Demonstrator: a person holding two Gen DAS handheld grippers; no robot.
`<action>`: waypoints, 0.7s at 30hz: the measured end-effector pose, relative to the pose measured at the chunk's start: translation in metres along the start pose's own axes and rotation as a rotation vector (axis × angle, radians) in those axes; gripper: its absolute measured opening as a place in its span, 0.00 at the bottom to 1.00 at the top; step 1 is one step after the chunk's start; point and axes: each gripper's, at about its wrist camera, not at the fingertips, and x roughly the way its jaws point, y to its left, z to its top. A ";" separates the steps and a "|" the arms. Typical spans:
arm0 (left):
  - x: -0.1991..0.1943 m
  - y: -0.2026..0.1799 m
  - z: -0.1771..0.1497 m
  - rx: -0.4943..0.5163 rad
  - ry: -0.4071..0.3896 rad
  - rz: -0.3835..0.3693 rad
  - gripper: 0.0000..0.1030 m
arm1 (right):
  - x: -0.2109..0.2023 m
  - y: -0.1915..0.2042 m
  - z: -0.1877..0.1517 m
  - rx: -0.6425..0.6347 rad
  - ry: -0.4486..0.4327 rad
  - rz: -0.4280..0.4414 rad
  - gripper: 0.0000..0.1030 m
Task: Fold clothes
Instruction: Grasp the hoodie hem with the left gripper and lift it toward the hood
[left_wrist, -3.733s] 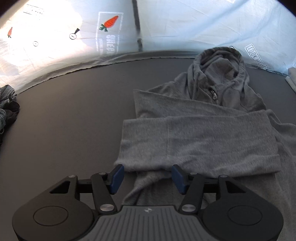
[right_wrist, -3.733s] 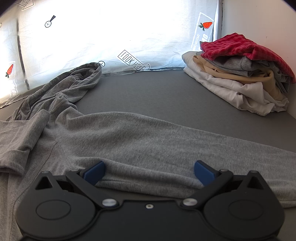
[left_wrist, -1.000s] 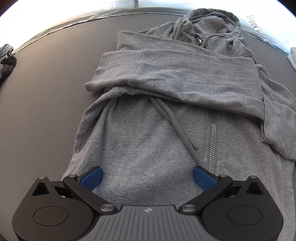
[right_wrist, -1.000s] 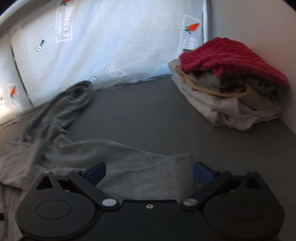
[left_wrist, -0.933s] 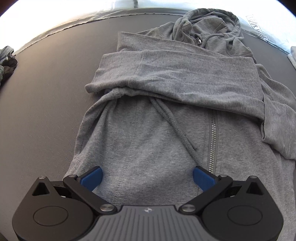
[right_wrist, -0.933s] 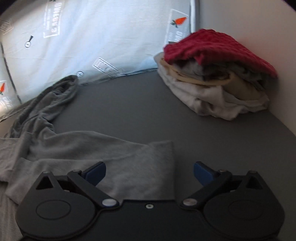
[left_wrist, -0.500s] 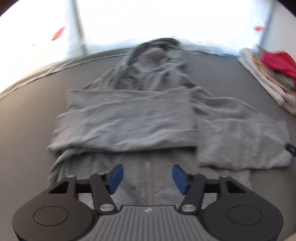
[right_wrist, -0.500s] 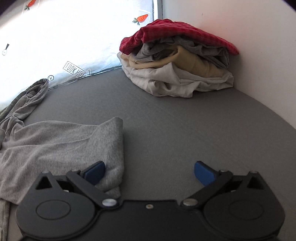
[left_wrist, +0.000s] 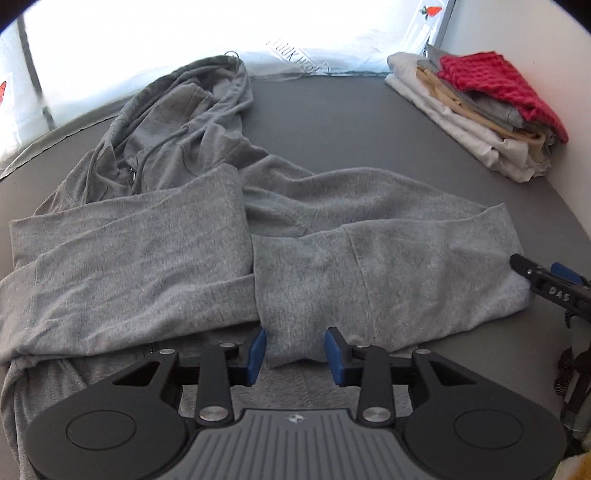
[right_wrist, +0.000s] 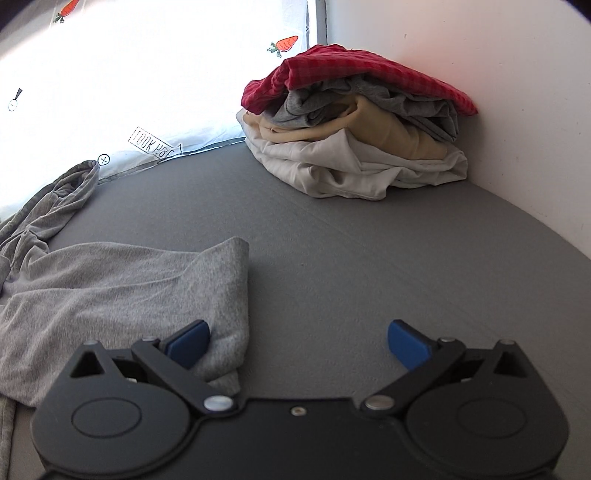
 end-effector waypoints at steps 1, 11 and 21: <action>0.001 -0.001 0.000 0.007 0.000 0.007 0.34 | 0.000 0.000 0.000 0.000 0.000 0.000 1.00; -0.040 -0.013 0.008 0.037 -0.150 -0.021 0.06 | -0.006 0.002 0.006 0.013 0.053 0.023 1.00; -0.121 0.019 0.037 0.044 -0.411 0.035 0.06 | -0.056 0.051 0.005 -0.024 -0.013 0.093 1.00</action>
